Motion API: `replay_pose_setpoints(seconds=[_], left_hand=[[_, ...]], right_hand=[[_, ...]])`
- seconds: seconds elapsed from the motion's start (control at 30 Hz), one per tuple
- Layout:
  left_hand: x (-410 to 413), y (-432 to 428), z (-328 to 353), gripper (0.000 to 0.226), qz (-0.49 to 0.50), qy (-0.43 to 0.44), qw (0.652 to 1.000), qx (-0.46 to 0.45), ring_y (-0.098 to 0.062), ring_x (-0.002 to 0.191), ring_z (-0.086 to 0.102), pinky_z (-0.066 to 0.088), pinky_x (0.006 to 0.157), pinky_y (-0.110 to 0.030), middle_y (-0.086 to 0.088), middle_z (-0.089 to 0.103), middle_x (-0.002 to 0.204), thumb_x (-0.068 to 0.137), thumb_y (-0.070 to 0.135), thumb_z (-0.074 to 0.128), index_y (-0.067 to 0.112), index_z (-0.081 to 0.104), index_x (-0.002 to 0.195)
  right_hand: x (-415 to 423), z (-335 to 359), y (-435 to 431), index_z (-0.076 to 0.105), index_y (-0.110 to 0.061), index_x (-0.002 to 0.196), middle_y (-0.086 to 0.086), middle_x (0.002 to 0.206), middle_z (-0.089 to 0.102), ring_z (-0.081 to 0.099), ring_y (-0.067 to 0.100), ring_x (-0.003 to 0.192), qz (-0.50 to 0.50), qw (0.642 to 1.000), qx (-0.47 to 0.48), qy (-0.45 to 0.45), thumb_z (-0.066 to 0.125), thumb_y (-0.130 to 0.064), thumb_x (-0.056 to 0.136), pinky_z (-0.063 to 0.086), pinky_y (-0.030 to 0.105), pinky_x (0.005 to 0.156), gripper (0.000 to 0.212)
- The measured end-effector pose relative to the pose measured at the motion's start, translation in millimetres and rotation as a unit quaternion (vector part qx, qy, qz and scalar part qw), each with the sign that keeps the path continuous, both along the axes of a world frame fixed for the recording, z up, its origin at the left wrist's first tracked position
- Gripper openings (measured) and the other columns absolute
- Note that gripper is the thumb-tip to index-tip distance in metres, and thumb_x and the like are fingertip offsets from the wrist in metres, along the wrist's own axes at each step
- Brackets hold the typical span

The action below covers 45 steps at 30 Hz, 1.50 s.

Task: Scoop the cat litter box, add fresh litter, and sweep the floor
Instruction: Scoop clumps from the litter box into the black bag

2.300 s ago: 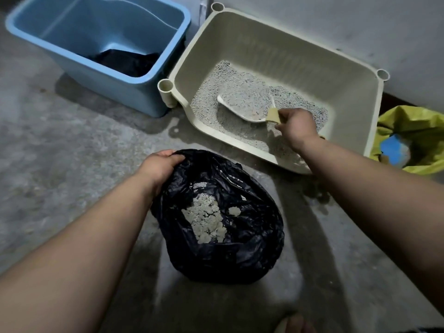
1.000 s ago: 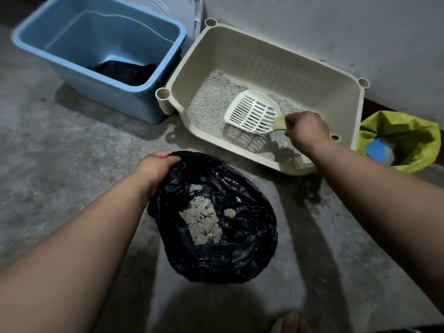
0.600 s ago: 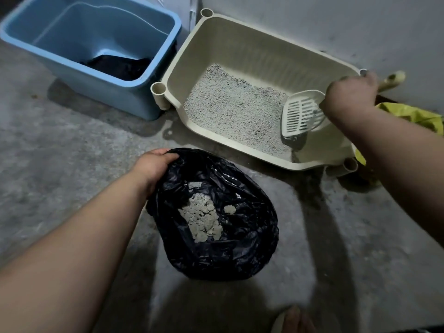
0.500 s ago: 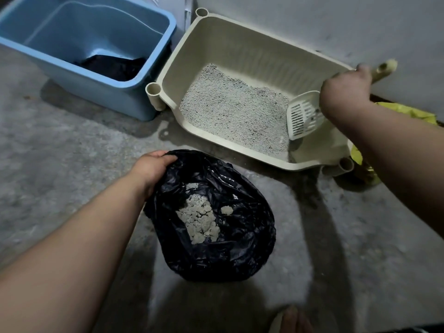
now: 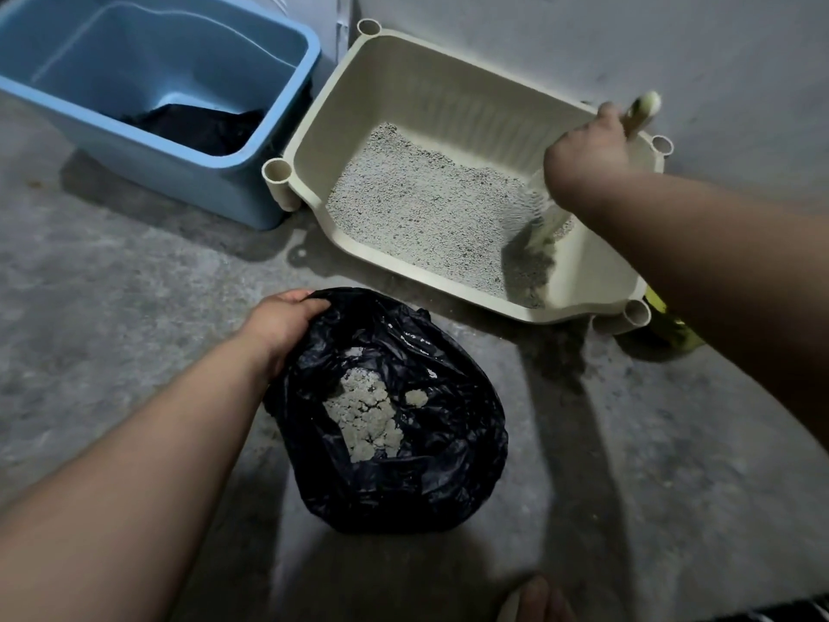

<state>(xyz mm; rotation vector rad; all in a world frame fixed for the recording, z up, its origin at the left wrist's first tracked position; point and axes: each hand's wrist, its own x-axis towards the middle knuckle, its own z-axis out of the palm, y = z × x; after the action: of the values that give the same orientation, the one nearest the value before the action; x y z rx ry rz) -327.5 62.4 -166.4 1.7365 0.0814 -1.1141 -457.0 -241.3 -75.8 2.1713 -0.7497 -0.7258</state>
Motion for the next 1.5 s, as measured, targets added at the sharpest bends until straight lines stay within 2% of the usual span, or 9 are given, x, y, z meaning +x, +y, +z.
replay_pose_setpoints(seconds=[0.1,0.33,0.47,0.67,0.77,0.87,0.93,1.13,1.5], left_hand=[[-0.1,-0.1,-0.4,0.015,-0.006,-0.002,1.000,0.002,-0.005,0.038,0.059,0.050,0.043,-0.014,0.006,0.064,0.045,0.089,0.006,0.057,0.016,0.058,0.078],[2.6,2.3,-7.0,0.008,-0.013,-0.004,1.000,0.016,-0.008,0.043,0.062,0.052,0.048,-0.015,0.005,0.067,0.051,0.088,0.010,0.060,0.017,0.060,0.086],[-0.4,2.3,-7.8,0.014,-0.017,-0.010,1.000,0.022,-0.014,0.055,0.063,0.053,0.055,-0.019,-0.005,0.067,0.073,0.088,0.011,0.061,0.015,0.060,0.101],[-1.6,-0.3,-2.1,0.010,-0.017,-0.009,1.000,0.019,-0.013,0.052,0.063,0.052,0.055,-0.019,0.007,0.065,0.047,0.089,0.010,0.059,0.017,0.058,0.082],[-5.4,-3.5,3.4,0.018,-0.023,-0.015,1.000,0.016,-0.006,0.040,0.059,0.048,0.044,-0.013,0.009,0.062,0.043,0.090,0.007,0.057,0.018,0.056,0.075],[-8.2,-3.2,4.1,0.020,-0.027,-0.011,0.999,0.015,-0.002,0.035,0.056,0.046,0.041,-0.011,0.009,0.061,0.042,0.091,0.006,0.055,0.018,0.055,0.075],[-8.6,-3.1,4.4,0.020,-0.023,-0.009,1.000,0.014,-0.001,0.035,0.056,0.046,0.040,-0.010,0.010,0.061,0.041,0.091,0.006,0.056,0.020,0.054,0.076],[-9.5,-6.7,4.6,0.023,-0.027,-0.008,1.000,0.012,0.000,0.034,0.055,0.045,0.038,-0.009,0.011,0.060,0.040,0.091,0.005,0.055,0.021,0.052,0.075],[-8.8,-4.2,0.0,0.013,-0.019,0.023,0.999,0.013,-0.004,0.038,0.059,0.049,0.042,-0.013,0.006,0.064,0.045,0.091,0.007,0.055,0.015,0.058,0.082]], right_hand=[[-0.1,10.0,-8.7,0.061,-0.013,0.087,0.012,0.097,0.067,0.061,0.027,0.097,-0.041,0.996,0.028,-0.072,0.051,-0.017,0.088,0.029,0.039,0.099,0.010],[-13.4,8.8,-14.0,0.059,-0.012,0.089,0.012,0.102,0.068,0.061,0.031,0.101,-0.113,0.991,-0.026,0.063,0.051,-0.023,0.088,0.029,0.043,0.105,0.014],[-4.8,3.4,-12.5,0.061,-0.013,0.090,0.009,0.094,0.067,0.062,0.027,0.093,-0.069,0.995,-0.008,0.065,0.056,-0.024,0.088,0.031,0.042,0.102,0.012],[16.7,8.2,-13.9,0.059,-0.014,0.084,0.011,0.095,0.068,0.061,0.025,0.095,-0.011,0.999,0.018,-0.042,0.055,-0.018,0.087,0.030,0.037,0.096,0.007],[10.2,14.2,-17.8,0.060,-0.013,0.086,0.014,0.098,0.068,0.060,0.026,0.097,-0.043,0.998,0.000,-0.044,0.054,-0.018,0.087,0.030,0.036,0.092,0.008],[-3.5,12.7,-22.7,0.061,-0.012,0.091,0.015,0.105,0.067,0.058,0.029,0.103,-0.104,0.994,0.018,-0.039,0.053,-0.020,0.088,0.029,0.036,0.090,0.012],[-12.8,3.8,-25.6,0.061,-0.014,0.097,0.015,0.114,0.064,0.056,0.030,0.111,-0.137,0.987,0.047,-0.073,0.056,-0.020,0.087,0.028,0.039,0.099,0.013],[-42.8,-20.8,-44.2,0.066,-0.014,0.099,0.014,0.110,0.064,0.055,0.029,0.113,-0.190,0.961,0.069,-0.187,0.062,-0.024,0.081,0.022,0.039,0.108,0.020],[-15.8,-60.7,-27.2,0.066,-0.018,0.098,0.014,0.108,0.062,0.055,0.033,0.108,-0.258,0.913,0.175,-0.264,0.063,-0.022,0.084,0.030,0.046,0.101,0.015]])
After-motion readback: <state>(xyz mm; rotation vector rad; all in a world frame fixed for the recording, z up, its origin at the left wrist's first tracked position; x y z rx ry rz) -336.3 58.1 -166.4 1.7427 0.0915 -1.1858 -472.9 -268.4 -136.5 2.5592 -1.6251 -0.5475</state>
